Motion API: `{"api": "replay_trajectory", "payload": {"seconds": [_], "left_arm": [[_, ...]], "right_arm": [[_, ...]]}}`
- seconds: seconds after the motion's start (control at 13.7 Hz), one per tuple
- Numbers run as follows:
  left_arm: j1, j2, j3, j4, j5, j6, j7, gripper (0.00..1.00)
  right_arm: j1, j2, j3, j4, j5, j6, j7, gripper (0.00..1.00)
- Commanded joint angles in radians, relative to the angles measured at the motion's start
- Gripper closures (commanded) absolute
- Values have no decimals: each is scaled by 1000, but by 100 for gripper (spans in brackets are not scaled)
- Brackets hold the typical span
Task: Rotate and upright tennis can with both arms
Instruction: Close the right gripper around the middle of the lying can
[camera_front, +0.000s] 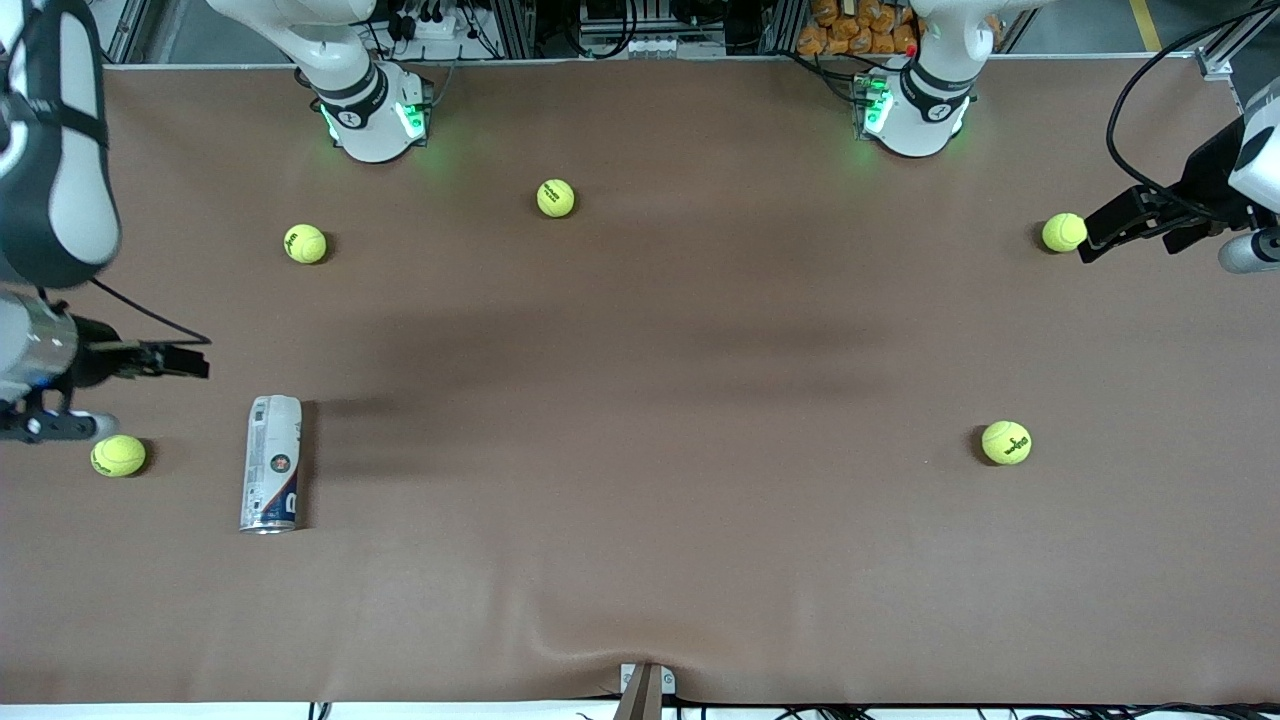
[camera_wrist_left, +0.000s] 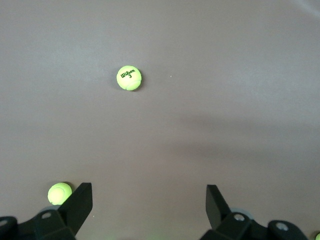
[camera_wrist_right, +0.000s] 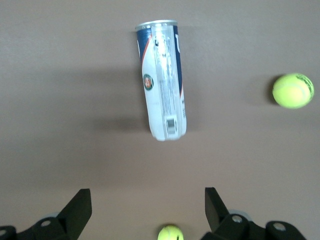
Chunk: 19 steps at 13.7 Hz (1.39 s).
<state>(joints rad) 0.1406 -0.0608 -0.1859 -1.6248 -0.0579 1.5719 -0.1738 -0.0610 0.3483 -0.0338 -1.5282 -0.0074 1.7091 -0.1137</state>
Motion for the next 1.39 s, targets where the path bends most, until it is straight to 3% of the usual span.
{"api": "replay_trajectory", "payload": {"seconds": [0.0, 0.29, 0.58, 1.31], "left_arm": [[7, -16, -1, -1, -13, -16, 11, 0], [7, -16, -1, -1, -13, -20, 11, 0], [7, -16, -1, -1, -13, -20, 10, 0], [5, -14, -1, -3, -13, -20, 10, 0]], "right_arm": [[-3, 90, 6, 28, -9, 61, -35, 0], [-19, 222, 6, 17, -11, 168, -56, 0], [-31, 248, 6, -64, -11, 299, -104, 0], [-43, 331, 6, -124, -11, 486, -104, 0]]}}
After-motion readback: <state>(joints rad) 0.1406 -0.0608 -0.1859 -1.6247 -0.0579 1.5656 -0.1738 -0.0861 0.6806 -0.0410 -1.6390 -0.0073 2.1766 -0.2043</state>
